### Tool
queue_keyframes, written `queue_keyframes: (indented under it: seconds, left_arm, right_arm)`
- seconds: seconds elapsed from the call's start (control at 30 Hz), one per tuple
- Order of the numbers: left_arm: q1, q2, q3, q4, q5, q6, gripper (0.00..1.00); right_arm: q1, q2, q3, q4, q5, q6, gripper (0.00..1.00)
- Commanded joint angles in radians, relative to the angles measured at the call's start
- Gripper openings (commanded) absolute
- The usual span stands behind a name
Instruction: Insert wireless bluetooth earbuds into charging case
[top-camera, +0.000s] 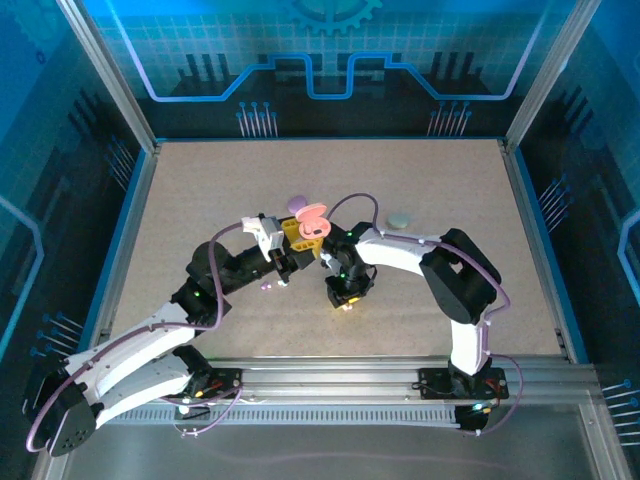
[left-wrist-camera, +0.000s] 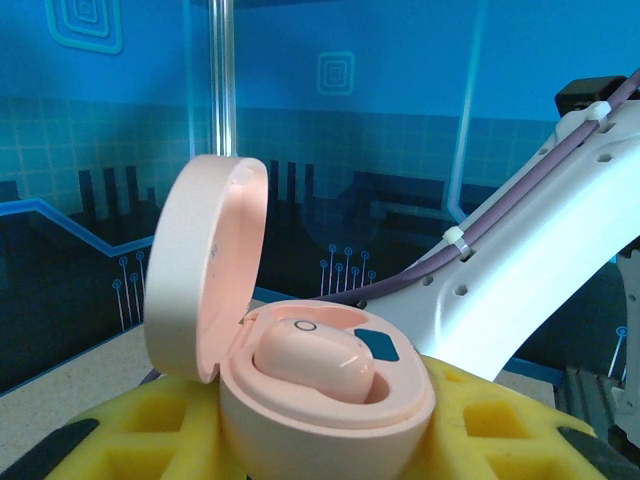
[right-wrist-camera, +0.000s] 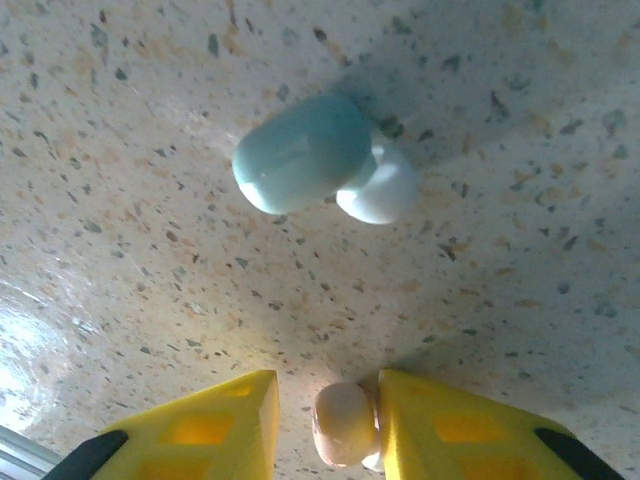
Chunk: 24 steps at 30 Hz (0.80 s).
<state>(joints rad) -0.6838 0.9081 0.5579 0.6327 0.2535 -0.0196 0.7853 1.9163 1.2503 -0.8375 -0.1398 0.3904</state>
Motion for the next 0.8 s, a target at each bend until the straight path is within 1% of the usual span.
queue_keyframes:
  seconds: [0.0, 0.33, 0.4, 0.5, 0.63, 0.67, 0.77]
  left_arm:
    - [-0.005, -0.02, -0.018, 0.03, -0.013, 0.001, 0.32]
    - [-0.006, -0.014, -0.018, 0.036, -0.012, -0.004, 0.32]
    - [-0.006, -0.014, -0.019, 0.036, -0.012, -0.003, 0.32]
    - [-0.006, -0.015, -0.019, 0.036, -0.013, -0.004, 0.32]
    - [-0.005, -0.017, -0.021, 0.035, -0.015, -0.004, 0.32]
    - [-0.005, -0.017, -0.021, 0.034, -0.015, -0.003, 0.32]
    - [-0.006, -0.015, -0.023, 0.034, -0.016, -0.003, 0.32]
  right_arm:
    - [0.011, 0.017, 0.017, -0.041, 0.02, -0.018, 0.32]
    - [0.013, 0.024, 0.009, -0.044, 0.026, -0.001, 0.3]
    - [0.014, 0.026, 0.005, -0.038, 0.03, 0.005, 0.27]
    - [0.013, 0.023, 0.006, -0.046, 0.038, 0.011, 0.26]
    - [0.011, -0.009, -0.003, -0.037, 0.036, 0.032, 0.24]
    - [0.009, -0.024, -0.006, -0.034, 0.037, 0.039, 0.22]
    - [-0.004, -0.082, -0.018, -0.02, 0.029, 0.06, 0.21]
